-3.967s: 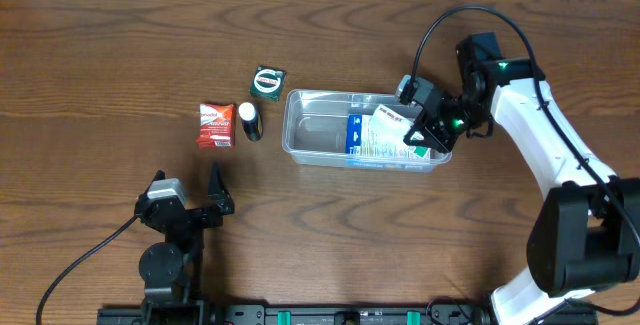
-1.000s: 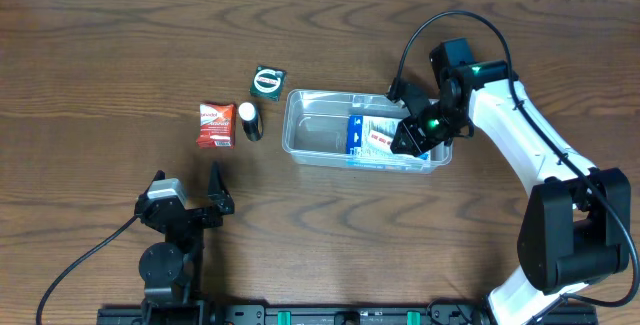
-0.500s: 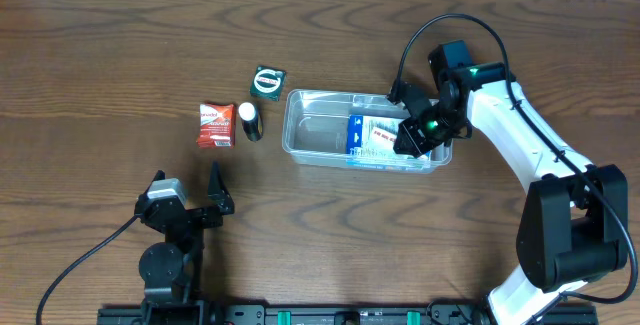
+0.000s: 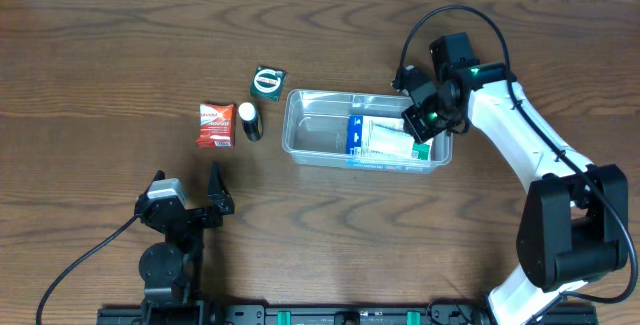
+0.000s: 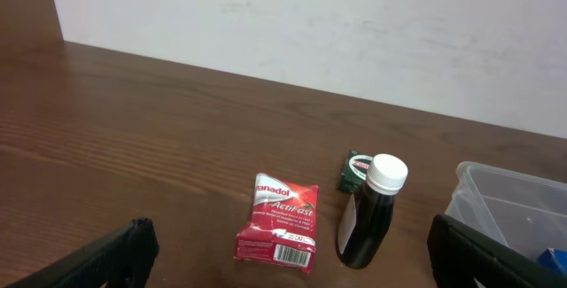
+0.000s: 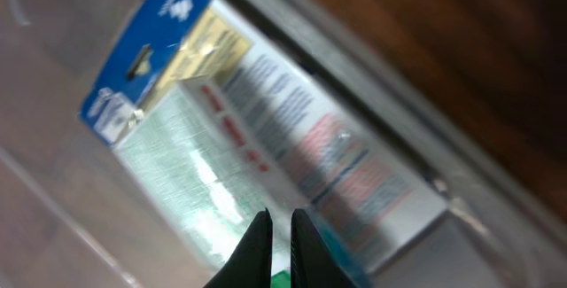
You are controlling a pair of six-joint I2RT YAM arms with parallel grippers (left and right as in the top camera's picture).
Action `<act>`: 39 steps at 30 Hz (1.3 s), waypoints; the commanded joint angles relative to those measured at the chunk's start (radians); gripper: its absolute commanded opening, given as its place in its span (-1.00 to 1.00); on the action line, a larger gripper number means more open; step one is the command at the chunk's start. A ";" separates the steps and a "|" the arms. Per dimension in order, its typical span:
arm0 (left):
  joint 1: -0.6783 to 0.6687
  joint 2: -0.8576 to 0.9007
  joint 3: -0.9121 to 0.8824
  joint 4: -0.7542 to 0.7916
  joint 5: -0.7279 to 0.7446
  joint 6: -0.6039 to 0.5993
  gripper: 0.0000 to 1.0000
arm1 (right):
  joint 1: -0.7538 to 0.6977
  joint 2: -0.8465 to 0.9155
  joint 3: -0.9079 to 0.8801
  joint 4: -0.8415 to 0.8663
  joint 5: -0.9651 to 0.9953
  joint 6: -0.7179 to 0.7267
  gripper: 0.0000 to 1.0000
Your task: Pack container
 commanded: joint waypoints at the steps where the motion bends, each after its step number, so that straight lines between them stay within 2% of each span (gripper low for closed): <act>1: 0.006 -0.005 -0.022 -0.035 -0.009 0.014 0.96 | -0.006 0.007 -0.006 0.014 0.075 -0.030 -0.85; 8: 0.006 -0.005 -0.022 -0.035 -0.009 0.014 0.96 | 0.011 -0.016 0.013 -0.009 0.010 -0.057 -0.89; 12: 0.006 -0.005 -0.022 -0.035 -0.009 0.014 0.96 | 0.025 -0.096 0.077 -0.061 -0.031 -0.023 -0.88; 14: 0.006 -0.005 -0.022 -0.035 -0.009 0.014 0.96 | 0.021 -0.147 0.114 -0.074 -0.025 0.016 -0.80; 15: 0.006 -0.005 -0.022 -0.035 -0.009 0.014 0.96 | 0.014 -0.171 0.131 -0.076 -0.009 0.046 -0.67; 16: 0.006 -0.005 -0.022 -0.035 -0.009 0.014 0.96 | -0.001 -0.203 0.152 -0.076 0.019 0.080 -0.58; 22: 0.006 -0.005 -0.022 -0.035 -0.009 0.014 0.96 | -0.158 -0.302 0.210 -0.050 0.145 0.193 -0.61; 25: 0.006 -0.005 -0.022 -0.035 -0.009 0.014 0.96 | -0.291 -0.313 0.211 -0.044 0.145 0.243 -0.43; 29: 0.006 -0.005 -0.022 -0.035 -0.009 0.014 0.96 | -0.481 -0.302 0.210 -0.076 0.144 0.317 0.18; 32: 0.006 -0.005 -0.022 -0.034 -0.009 0.014 0.96 | -0.571 -0.300 0.209 -0.100 0.140 0.372 0.56; 34: 0.006 -0.005 -0.022 -0.034 -0.009 0.014 0.96 | -0.610 -0.300 0.209 -0.115 0.140 0.433 0.92; 35: 0.006 -0.006 -0.022 -0.034 -0.009 0.014 0.96 | -0.623 -0.300 0.209 -0.120 0.140 0.462 0.98; 39: 0.006 -0.006 -0.022 -0.033 -0.009 0.014 0.96 | -0.636 -0.300 0.209 -0.157 0.140 0.490 0.99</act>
